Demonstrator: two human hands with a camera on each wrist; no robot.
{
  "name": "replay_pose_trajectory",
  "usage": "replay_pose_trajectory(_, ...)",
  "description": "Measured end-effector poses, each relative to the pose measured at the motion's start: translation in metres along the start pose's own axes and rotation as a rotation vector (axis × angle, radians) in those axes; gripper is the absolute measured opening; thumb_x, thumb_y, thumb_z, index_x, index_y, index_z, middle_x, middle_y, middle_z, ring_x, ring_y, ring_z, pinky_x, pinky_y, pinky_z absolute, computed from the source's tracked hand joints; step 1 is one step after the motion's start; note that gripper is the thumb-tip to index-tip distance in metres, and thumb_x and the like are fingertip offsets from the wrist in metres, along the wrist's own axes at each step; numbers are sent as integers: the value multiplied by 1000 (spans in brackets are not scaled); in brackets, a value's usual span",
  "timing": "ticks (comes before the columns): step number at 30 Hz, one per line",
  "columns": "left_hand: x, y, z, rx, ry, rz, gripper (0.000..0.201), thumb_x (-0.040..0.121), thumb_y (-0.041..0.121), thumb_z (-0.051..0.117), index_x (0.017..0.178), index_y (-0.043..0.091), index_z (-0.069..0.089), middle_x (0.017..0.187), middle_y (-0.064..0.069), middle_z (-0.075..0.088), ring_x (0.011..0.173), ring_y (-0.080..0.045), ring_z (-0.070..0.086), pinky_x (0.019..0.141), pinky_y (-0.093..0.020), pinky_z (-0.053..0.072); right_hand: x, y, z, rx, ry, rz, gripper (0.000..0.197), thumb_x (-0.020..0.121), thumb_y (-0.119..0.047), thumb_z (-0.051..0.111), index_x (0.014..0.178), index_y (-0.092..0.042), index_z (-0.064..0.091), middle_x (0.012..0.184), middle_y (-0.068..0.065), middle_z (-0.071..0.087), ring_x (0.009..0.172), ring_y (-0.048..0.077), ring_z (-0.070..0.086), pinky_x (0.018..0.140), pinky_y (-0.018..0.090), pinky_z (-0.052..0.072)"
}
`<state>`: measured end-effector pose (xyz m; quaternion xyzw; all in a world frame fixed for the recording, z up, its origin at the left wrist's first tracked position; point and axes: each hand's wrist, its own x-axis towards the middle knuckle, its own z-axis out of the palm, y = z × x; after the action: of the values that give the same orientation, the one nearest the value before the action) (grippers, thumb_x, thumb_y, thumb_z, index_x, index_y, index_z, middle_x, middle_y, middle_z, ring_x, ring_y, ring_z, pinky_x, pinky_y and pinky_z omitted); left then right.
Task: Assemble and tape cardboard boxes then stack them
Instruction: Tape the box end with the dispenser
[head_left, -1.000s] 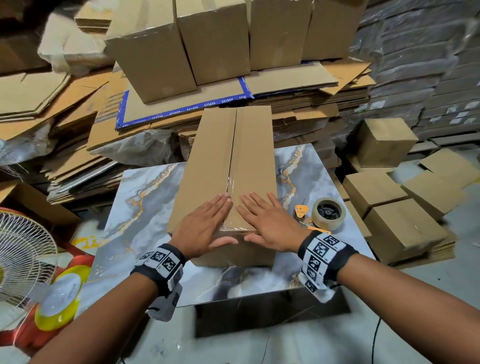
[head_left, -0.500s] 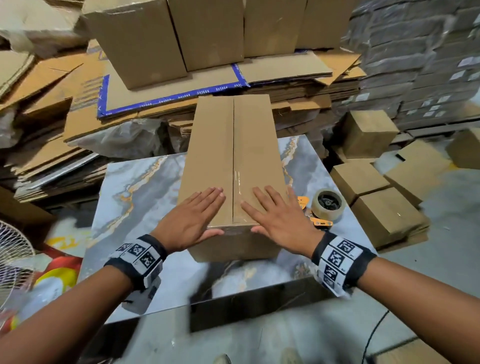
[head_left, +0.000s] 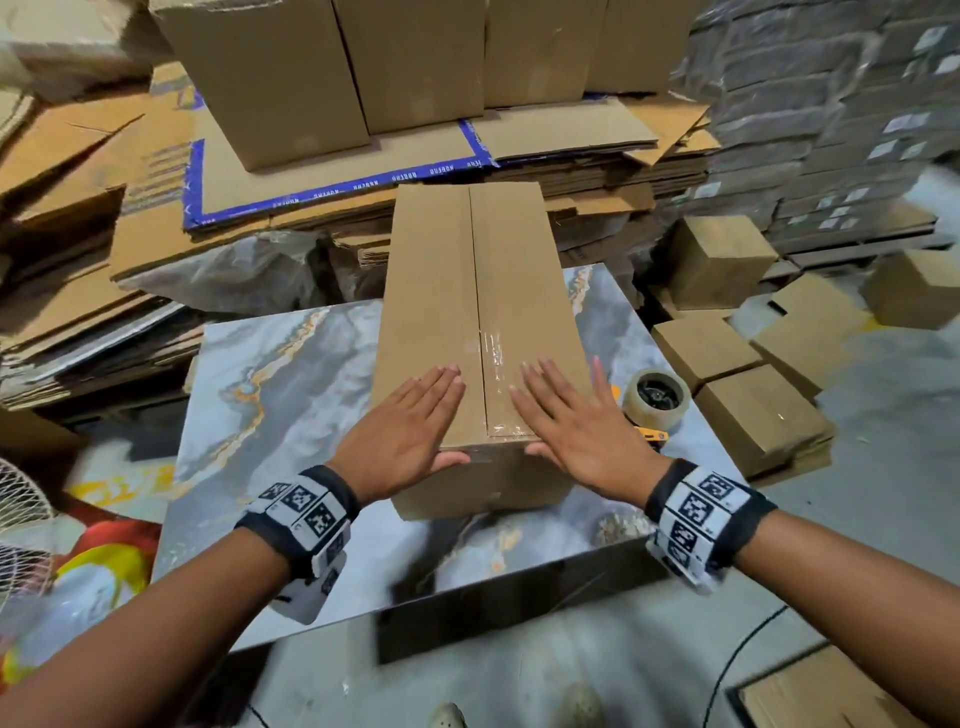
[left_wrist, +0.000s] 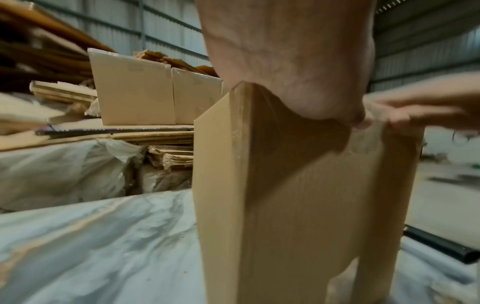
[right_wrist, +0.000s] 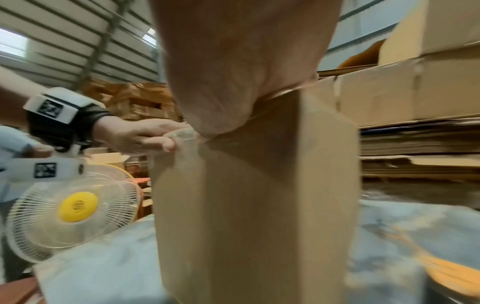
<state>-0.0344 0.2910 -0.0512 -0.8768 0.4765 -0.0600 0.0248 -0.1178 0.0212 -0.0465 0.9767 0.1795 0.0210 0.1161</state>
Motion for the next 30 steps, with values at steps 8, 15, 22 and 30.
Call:
replay_pose_trajectory(8, 5, 7, -3, -14, -56, -39, 94, 100, 71, 12, 152, -3, 37, 158, -23, 35, 147, -35, 35, 118, -49, 32, -7, -20, -12, 272, 155, 292, 75, 99, -68, 13, 157, -23, 33, 168, 14, 13, 156, 29, 8, 115, 73, 11)
replay_pose_trajectory(15, 5, 9, -4, -19, -62, -45, 91, 101, 71, 17, 155, 0, 31, 162, -20, 28, 151, -33, 28, 119, -49, 32, 46, -64, 1, 414, 921, 689, 21, 89, -19, 60, 102, -16, 77, 147, 14, 54, 143, 32, 43, 114, 71, 19)
replay_pose_trajectory(22, 5, 10, -4, 16, -26, -33, 86, 101, 67, 22, 155, 1, 31, 163, -17, 27, 152, -29, 25, 121, -45, 26, 43, -55, 34, 517, 1306, 913, 39, 78, 2, 45, 97, -11, 78, 145, 28, 49, 142, 47, 40, 109, 80, 16)
replay_pose_trajectory(30, 6, 10, -4, 28, -31, -22, 86, 102, 67, 21, 155, 0, 31, 163, -17, 28, 152, -29, 25, 120, -41, 20, 49, -62, 43, 1176, 1509, 1266, 48, 103, -27, 37, 145, -7, 50, 148, 8, 53, 138, 19, 49, 110, 50, 43)
